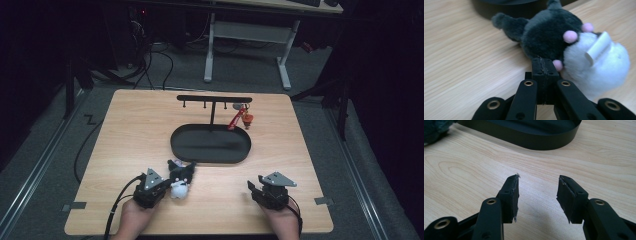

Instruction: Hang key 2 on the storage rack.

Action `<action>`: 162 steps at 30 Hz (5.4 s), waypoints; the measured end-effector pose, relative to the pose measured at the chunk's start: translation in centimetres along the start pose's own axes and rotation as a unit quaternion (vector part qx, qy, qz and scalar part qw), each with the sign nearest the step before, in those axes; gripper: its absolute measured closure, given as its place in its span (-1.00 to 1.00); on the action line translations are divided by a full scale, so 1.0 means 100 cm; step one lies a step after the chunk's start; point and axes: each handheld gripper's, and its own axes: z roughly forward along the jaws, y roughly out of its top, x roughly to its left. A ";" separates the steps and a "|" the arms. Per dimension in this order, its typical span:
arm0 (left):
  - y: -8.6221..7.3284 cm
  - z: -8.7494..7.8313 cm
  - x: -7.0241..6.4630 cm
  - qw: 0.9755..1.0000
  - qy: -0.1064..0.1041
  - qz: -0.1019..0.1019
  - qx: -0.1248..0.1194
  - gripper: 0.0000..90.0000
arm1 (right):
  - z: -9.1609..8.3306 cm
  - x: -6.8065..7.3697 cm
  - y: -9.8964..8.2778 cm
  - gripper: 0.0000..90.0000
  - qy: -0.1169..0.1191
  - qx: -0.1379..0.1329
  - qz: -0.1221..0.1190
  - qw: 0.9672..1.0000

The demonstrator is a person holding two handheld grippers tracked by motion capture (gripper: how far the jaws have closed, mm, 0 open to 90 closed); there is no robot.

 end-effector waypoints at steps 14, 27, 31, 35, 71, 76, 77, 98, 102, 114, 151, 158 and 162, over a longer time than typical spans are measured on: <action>0.023 0.028 -0.057 0.998 -0.053 0.042 -0.010 1.00 | -0.003 -0.006 -0.002 0.16 0.000 -0.001 0.008 1.000; 0.029 0.038 -0.031 1.000 -0.021 0.002 -0.005 0.99 | -0.006 -0.009 -0.003 0.16 0.001 -0.005 0.011 1.000; 0.036 0.044 -0.045 0.999 -0.037 0.016 -0.003 0.99 | -0.005 -0.009 -0.004 0.16 0.000 -0.004 0.014 1.000; 0.046 0.055 -0.068 0.997 -0.061 0.038 0.003 0.99 | -0.006 -0.012 -0.005 0.16 -0.001 -0.004 0.015 1.000; -0.020 -0.045 0.095 0.996 0.080 -0.036 -0.011 0.02 | -0.001 -0.030 -0.012 0.19 -0.028 0.016 0.049 0.998; -0.024 -0.043 0.101 0.996 0.080 -0.033 -0.010 -0.12 | 0.002 -0.028 -0.011 0.20 -0.037 0.022 0.051 0.998; -0.023 -0.043 0.101 0.996 0.078 -0.032 -0.014 -0.14 | 0.003 -0.027 -0.011 0.20 -0.038 0.022 0.049 0.998; -0.020 -0.045 0.093 0.998 0.052 -0.004 -0.035 -0.34 | 0.000 -0.019 0.003 0.10 -0.042 0.112 0.035 0.992; -0.019 -0.045 0.090 0.998 0.046 0.007 -0.030 -0.36 | -0.001 -0.016 0.013 0.06 -0.037 0.153 0.021 0.987; -0.019 -0.044 0.086 0.998 0.046 0.019 -0.027 -0.38 | -0.010 -0.014 0.036 -0.07 -0.029 0.234 0.009 0.972; -0.022 -0.040 0.084 0.999 0.029 0.028 -0.016 -0.38 | -0.015 0.036 0.090 -0.51 0.053 0.314 -0.008 0.948; -0.022 -0.040 0.084 0.999 0.026 0.031 -0.013 -0.38 | 0.004 0.042 0.078 -0.51 0.058 0.336 -0.003 0.940; -0.022 -0.039 0.084 0.999 0.025 0.032 -0.013 -0.38 | 0.010 0.041 0.073 -0.50 0.062 0.339 -0.005 0.939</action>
